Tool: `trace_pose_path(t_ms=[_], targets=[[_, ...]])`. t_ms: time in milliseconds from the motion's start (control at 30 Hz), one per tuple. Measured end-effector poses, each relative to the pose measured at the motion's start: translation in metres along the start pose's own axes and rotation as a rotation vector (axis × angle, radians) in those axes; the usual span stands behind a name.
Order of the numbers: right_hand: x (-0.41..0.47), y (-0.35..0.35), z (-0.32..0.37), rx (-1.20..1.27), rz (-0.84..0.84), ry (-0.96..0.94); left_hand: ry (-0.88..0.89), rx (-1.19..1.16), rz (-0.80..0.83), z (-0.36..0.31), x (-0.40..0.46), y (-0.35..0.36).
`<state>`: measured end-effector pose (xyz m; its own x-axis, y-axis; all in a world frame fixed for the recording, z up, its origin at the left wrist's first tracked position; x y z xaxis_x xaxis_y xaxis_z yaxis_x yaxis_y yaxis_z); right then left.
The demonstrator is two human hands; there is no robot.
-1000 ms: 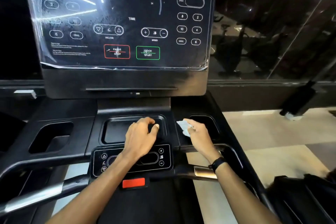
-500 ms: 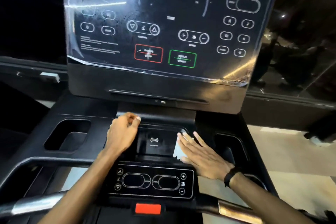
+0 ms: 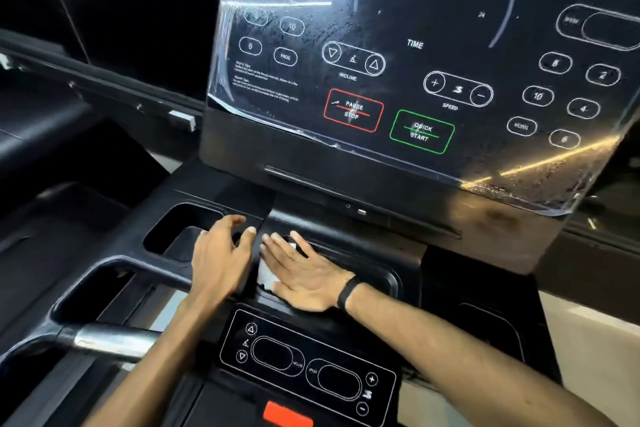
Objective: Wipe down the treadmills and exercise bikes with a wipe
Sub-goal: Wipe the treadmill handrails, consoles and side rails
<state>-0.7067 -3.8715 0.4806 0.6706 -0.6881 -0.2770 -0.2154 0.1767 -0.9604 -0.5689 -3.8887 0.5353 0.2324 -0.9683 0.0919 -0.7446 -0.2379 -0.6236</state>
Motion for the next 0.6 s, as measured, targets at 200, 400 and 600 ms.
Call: trace_pose_path(t_ms=[200, 400, 600], targets=[[-0.012, -0.005, -0.024, 0.068, -0.039, 0.120, 0.078, 0.092, 0.060, -0.014, -0.002, 0.013], [-0.094, 0.020, -0.079, 0.011, -0.065, 0.217, 0.231, 0.139, 0.190, -0.045, 0.001, 0.045], [-0.161, 0.035, -0.105, 0.070, -0.064, 0.339, 0.362, 0.148, 0.166, -0.067, 0.004, 0.056]])
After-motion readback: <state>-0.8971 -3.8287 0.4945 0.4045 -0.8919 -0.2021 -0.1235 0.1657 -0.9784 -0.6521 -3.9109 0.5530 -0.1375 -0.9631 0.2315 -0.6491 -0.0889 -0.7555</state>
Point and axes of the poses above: each hand's wrist, its own x-axis towards the middle knuckle, its own y-axis out of the palm, z = x × y, the point moved 9 cm from there along x, towards the middle knuckle
